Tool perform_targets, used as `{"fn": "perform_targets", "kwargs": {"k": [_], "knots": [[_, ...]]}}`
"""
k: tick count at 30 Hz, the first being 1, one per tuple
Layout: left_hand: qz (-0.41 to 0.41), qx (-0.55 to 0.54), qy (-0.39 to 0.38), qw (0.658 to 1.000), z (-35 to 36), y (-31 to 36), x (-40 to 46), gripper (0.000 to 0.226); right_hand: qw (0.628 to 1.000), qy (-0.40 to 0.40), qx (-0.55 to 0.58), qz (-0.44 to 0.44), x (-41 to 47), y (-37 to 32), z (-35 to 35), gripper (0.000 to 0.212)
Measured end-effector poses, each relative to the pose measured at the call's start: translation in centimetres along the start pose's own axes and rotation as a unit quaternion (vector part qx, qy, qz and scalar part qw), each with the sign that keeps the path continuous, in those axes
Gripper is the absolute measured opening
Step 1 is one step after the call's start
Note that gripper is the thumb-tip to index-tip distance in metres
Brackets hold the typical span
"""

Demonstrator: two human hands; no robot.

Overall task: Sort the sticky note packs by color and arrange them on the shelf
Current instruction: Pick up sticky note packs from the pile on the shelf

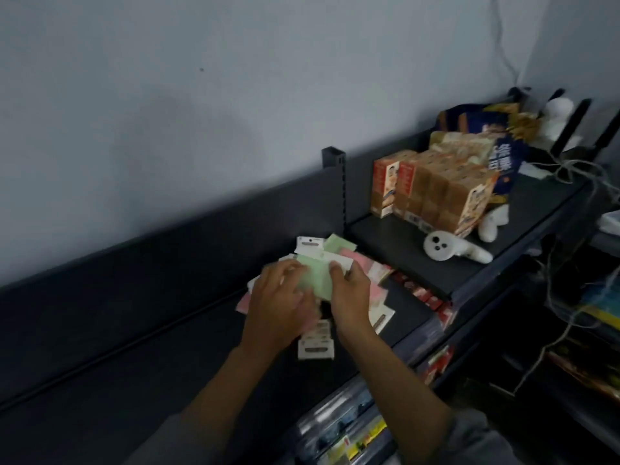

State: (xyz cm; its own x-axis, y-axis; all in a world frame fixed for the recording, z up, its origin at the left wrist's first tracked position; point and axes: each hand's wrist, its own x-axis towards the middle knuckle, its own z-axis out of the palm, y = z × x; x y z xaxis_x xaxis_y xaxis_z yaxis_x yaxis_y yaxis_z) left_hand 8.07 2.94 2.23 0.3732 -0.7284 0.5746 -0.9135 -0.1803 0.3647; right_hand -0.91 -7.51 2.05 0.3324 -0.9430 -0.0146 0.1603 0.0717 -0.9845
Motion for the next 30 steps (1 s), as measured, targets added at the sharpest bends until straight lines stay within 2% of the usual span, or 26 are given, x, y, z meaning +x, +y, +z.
{"fn": "perform_targets", "kwargs": {"k": [4,10,15,25,30], "knots": [[-0.139,-0.008,-0.001,0.99,-3.9,-4.1,-4.1,0.04,0.997,-0.065,0.019,0.021,-3.9,1.5,5.1,0.008],[-0.173,0.141,0.05,0.974,-12.1,-8.6,-9.0,0.035,0.981,-0.193,-0.034,0.014,-10.9,1.6,13.1,0.017],[-0.234,0.219,0.092,0.943,-20.0,-13.0,-15.9,0.026,0.952,-0.293,-0.052,0.077,-19.0,2.8,20.1,0.018],[-0.309,0.334,0.113,0.883,-38.0,-22.6,-33.4,0.034,0.907,-0.406,-0.059,0.094,-40.2,5.8,35.1,0.021],[-0.358,0.366,0.12,0.851,-44.9,-26.4,-41.9,0.036,0.889,-0.441,-0.097,0.072,-49.1,8.7,41.1,0.008]]}}
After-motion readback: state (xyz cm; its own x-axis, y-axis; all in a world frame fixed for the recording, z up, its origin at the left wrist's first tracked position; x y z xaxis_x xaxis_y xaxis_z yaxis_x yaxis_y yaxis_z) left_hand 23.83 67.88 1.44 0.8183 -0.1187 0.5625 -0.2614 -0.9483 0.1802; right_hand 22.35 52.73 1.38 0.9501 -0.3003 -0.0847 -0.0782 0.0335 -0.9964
